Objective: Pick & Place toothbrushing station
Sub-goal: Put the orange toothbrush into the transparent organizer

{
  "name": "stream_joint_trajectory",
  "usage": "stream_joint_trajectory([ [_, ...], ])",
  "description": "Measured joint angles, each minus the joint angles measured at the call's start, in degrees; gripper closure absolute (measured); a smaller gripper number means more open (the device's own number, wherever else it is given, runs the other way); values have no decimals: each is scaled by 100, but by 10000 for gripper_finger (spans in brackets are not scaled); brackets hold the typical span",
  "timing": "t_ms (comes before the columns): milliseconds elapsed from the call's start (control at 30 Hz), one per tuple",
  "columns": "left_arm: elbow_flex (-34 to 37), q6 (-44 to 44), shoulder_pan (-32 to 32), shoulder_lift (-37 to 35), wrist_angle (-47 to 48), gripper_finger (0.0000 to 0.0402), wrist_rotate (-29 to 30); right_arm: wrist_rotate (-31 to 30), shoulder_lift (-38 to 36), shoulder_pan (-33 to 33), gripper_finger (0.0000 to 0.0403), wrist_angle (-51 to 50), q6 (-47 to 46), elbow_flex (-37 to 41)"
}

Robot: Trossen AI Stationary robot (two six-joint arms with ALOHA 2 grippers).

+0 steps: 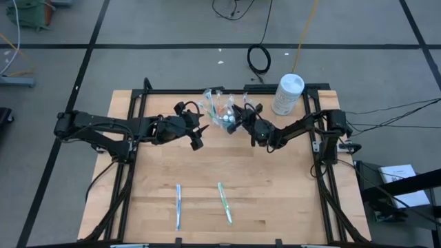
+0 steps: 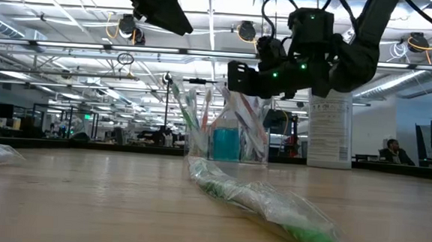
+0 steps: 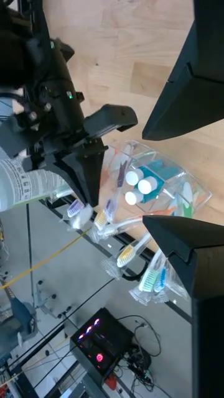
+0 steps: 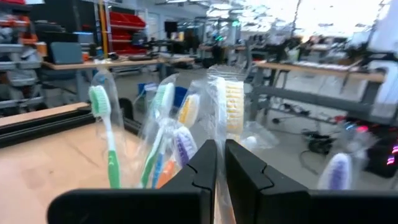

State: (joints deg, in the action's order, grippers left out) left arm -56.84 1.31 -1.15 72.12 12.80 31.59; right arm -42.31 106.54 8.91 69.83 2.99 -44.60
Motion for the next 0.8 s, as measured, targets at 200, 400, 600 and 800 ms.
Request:
stream_joint_trajectory([
  [200,0,-20,0,0,22,188,0,-983,-1,-380,387,46,465,0],
  [400,0,-100,0,0,24,188,-3,-1741,-2,-771,387,16,582,0],
  [600,0,-175,0,0,24,188,-4,-2585,-2,-1084,387,20,671,0],
  [800,0,-186,0,0,24,188,-7,-3121,-11,-1155,387,-463,587,0],
])
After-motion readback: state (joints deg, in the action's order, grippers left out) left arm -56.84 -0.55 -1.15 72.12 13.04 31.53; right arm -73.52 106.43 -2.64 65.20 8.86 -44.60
